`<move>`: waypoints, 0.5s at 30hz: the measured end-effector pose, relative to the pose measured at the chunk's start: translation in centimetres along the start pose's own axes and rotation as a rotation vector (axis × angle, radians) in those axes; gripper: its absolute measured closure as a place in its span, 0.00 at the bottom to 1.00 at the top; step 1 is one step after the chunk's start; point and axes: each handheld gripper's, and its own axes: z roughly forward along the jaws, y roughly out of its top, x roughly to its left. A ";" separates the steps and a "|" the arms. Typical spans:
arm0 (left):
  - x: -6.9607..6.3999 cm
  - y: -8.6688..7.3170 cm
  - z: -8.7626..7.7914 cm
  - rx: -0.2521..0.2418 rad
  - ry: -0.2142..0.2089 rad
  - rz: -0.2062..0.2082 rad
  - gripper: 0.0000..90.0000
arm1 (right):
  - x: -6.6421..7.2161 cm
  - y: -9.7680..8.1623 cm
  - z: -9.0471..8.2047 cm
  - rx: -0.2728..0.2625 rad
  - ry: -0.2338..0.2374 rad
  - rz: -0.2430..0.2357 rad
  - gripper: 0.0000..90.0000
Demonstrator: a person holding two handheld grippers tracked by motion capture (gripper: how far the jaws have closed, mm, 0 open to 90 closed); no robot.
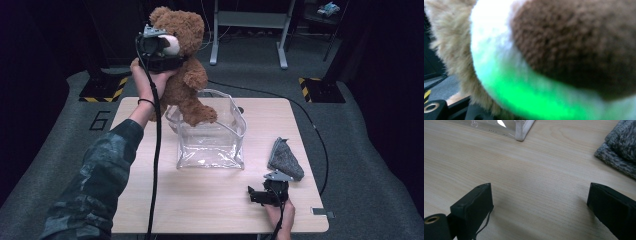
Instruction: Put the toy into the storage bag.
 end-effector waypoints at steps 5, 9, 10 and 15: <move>-1.1 0.2 1.5 -0.006 0.001 0.007 0.47 | 0.0 0.0 0.0 -0.001 0.000 0.000 0.06; -1.7 0.3 2.7 -0.010 -0.005 -0.007 0.47 | 0.0 0.0 0.0 0.000 0.002 -0.008 0.06; -1.7 0.3 2.7 -0.010 -0.005 -0.007 0.47 | 0.0 0.0 0.0 0.000 0.002 -0.008 0.06; -2.5 0.5 4.1 -0.025 -0.003 -0.007 0.47 | 0.0 0.0 0.0 0.001 0.004 -0.002 0.06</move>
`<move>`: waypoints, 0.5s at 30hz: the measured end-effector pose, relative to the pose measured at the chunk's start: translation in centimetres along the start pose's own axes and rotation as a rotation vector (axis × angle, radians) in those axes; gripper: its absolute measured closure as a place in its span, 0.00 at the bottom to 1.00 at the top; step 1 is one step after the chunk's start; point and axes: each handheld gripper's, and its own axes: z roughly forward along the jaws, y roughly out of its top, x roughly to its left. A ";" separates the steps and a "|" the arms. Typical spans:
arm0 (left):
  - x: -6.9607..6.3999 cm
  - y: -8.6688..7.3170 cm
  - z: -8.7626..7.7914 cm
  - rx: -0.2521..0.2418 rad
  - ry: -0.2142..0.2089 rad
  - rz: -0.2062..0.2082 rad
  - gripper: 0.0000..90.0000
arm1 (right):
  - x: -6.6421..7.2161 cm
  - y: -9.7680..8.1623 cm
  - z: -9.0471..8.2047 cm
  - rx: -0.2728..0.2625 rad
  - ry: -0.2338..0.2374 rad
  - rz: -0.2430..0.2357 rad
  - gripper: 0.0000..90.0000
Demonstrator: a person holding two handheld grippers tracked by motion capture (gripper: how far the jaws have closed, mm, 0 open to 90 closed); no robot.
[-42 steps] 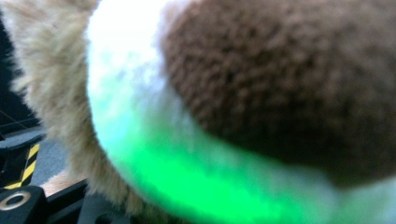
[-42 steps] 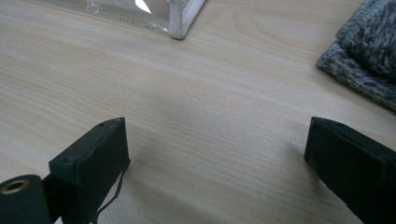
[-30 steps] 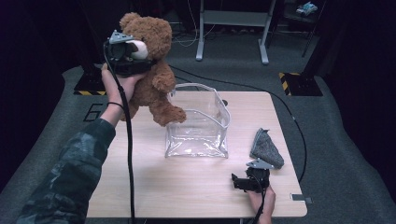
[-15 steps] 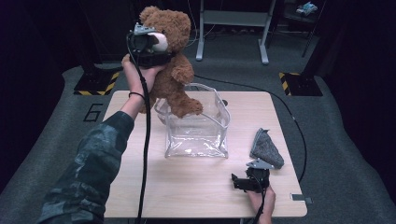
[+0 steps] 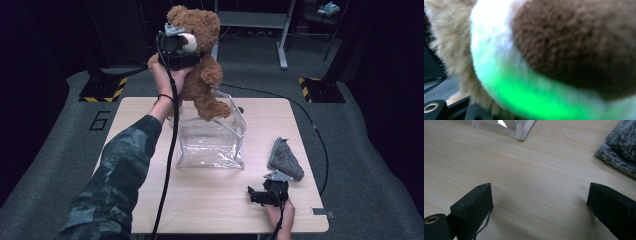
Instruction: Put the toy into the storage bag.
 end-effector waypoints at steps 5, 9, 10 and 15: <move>-0.6 -0.2 1.2 -0.024 0.012 -0.011 0.47 | 0.0 0.0 0.0 -0.002 -0.002 -0.005 0.06; -0.8 -0.5 2.1 -0.043 0.014 -0.035 0.47 | 0.0 0.0 0.0 -0.001 -0.001 -0.002 0.06; -0.9 -0.6 2.3 -0.046 0.016 -0.035 0.47 | 0.0 0.0 0.0 -0.001 -0.001 -0.002 0.06; -1.2 -1.5 3.4 -0.031 0.035 -0.029 0.47 | 0.0 0.0 0.0 -0.003 0.000 0.001 0.06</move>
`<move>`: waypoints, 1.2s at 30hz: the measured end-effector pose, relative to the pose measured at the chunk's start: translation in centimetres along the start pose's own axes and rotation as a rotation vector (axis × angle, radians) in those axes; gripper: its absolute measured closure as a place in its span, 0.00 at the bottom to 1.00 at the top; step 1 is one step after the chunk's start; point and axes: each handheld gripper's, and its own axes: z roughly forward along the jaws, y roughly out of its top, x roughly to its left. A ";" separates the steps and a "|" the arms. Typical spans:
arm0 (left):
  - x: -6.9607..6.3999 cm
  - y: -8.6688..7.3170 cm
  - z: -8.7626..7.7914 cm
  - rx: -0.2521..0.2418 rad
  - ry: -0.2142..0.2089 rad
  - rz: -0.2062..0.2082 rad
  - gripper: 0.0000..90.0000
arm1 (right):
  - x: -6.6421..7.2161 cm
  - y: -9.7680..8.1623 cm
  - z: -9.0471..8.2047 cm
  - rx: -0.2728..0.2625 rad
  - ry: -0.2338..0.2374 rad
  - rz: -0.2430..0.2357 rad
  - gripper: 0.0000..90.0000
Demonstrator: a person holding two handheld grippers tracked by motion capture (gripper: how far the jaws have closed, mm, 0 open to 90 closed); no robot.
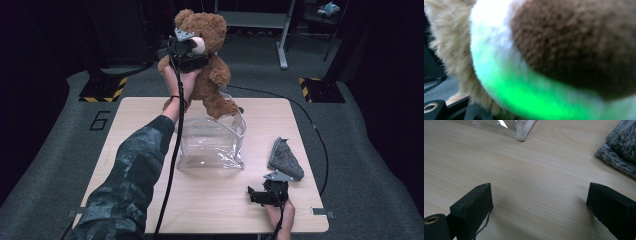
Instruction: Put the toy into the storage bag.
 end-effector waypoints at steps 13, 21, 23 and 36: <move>0.5 -2.9 1.0 0.042 0.018 -0.014 0.46 | 0.0 0.0 0.0 -0.002 0.000 0.001 0.07; -0.3 -4.2 0.6 0.052 -0.020 -0.001 0.45 | 0.0 0.0 0.0 -0.002 -0.005 -0.001 0.07; -0.6 -4.7 0.4 0.056 -0.033 0.000 0.45 | 0.0 0.0 0.0 -0.001 -0.006 0.000 0.07; -1.3 -7.3 0.7 0.138 -0.061 0.000 0.43 | 0.1 0.0 0.0 0.003 -0.013 -0.006 0.07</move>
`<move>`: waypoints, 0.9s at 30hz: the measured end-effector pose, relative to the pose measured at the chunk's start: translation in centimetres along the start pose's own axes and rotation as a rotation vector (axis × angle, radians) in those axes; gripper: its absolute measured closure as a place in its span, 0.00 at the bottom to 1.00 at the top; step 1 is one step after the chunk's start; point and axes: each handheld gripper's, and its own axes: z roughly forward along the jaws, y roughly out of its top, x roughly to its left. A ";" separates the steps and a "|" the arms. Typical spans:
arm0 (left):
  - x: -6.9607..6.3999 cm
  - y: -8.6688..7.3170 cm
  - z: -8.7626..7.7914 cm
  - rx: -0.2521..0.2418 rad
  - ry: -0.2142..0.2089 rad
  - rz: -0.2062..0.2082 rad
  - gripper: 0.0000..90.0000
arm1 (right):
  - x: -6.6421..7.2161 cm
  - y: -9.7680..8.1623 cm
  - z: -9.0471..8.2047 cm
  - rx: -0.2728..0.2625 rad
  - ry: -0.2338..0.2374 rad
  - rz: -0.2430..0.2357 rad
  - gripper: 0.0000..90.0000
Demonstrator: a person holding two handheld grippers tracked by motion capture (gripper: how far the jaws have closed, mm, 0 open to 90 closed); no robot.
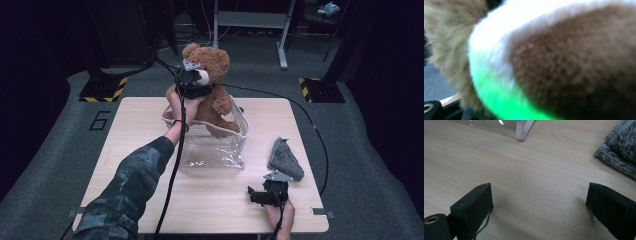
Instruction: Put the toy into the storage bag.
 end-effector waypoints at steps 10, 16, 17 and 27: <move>-0.9 -1.2 0.5 0.078 0.000 -0.013 0.39 | 0.0 0.0 0.0 -0.005 0.001 -0.003 0.07; -1.2 -2.4 0.3 0.118 0.000 -0.029 0.34 | 0.0 0.0 0.0 -0.005 0.000 -0.002 0.07; -1.2 -2.6 0.3 0.125 -0.003 -0.025 0.34 | 0.0 0.0 0.0 -0.005 -0.001 -0.002 0.07; -0.8 -3.9 -1.0 0.219 -0.041 0.046 0.24 | 0.1 0.0 0.0 -0.001 -0.004 0.002 0.07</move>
